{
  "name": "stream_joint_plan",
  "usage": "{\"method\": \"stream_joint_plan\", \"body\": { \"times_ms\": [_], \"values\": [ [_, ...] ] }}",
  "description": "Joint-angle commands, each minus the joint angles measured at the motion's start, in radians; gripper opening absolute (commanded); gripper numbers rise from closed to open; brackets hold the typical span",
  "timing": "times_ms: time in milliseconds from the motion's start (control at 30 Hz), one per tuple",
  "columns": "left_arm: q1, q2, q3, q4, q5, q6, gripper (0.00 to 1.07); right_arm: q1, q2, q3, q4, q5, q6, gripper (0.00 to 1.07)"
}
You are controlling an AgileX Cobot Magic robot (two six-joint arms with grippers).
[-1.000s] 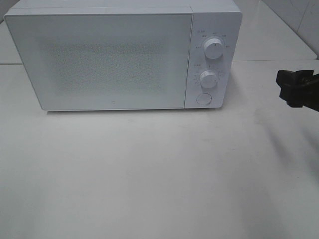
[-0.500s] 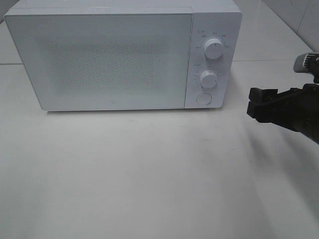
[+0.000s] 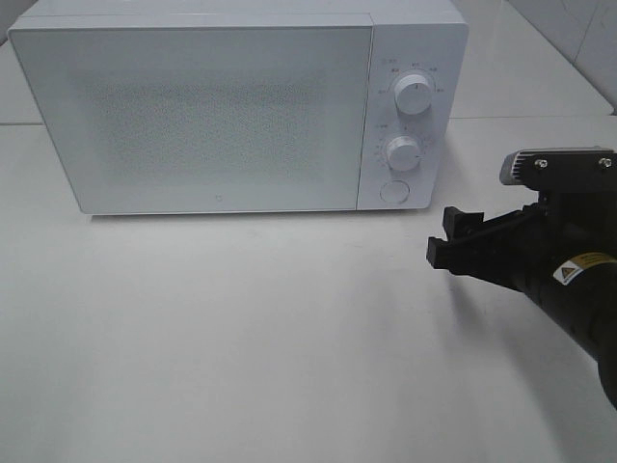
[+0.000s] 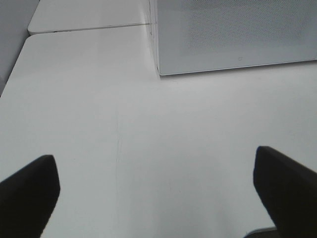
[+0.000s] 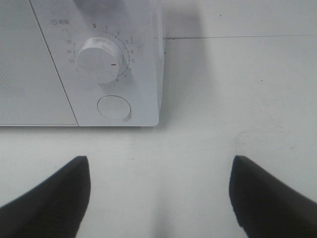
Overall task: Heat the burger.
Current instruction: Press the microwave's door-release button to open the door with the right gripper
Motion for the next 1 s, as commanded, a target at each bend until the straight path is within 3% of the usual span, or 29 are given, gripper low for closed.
{"method": "stream_joint_plan", "body": {
  "times_ms": [33, 300, 567, 600, 733, 767, 833, 867, 900, 967, 1000],
  "values": [
    [0.004, -0.015, 0.002, -0.007, -0.002, -0.005, 1.01, 0.038, 0.005, -0.023, 0.061, -0.021, -0.040, 0.75],
    [0.004, -0.015, 0.002, -0.007, -0.002, -0.005, 1.01, 0.074, 0.005, -0.053, 0.111, -0.008, -0.014, 0.75],
    [0.004, -0.015, 0.002, -0.007, -0.002, -0.005, 1.01, 0.074, 0.005, -0.053, 0.111, 0.040, 0.393, 0.68],
    [0.004, -0.015, 0.002, -0.007, -0.002, -0.005, 1.01, 0.074, 0.005, -0.053, 0.108, 0.043, 0.534, 0.63],
    [0.004, -0.015, 0.002, -0.007, -0.002, -0.005, 1.01, 0.074, 0.005, -0.053, 0.108, 0.043, 0.736, 0.54],
    [0.004, -0.015, 0.002, -0.007, -0.002, -0.005, 1.01, 0.074, 0.005, -0.053, 0.107, 0.045, 0.876, 0.46],
    [0.004, -0.015, 0.002, -0.007, -0.002, -0.005, 1.01, 0.074, 0.005, -0.053, 0.103, 0.047, 0.930, 0.43],
    [0.004, -0.015, 0.002, -0.007, -0.002, -0.005, 1.01, 0.074, 0.005, -0.053, 0.086, 0.052, 1.048, 0.35],
    [0.004, -0.015, 0.002, -0.007, -0.002, -0.005, 1.01, 0.074, 0.005, -0.053, 0.086, 0.052, 1.048, 0.35],
    [0.004, -0.015, 0.002, -0.007, -0.002, -0.005, 1.01, 0.074, 0.005, -0.053, 0.048, 0.056, 1.221, 0.20],
    [0.004, -0.015, 0.002, -0.007, -0.002, -0.005, 1.01, 0.074, 0.005, -0.053, 0.048, 0.056, 1.221, 0.20]
  ]
}}
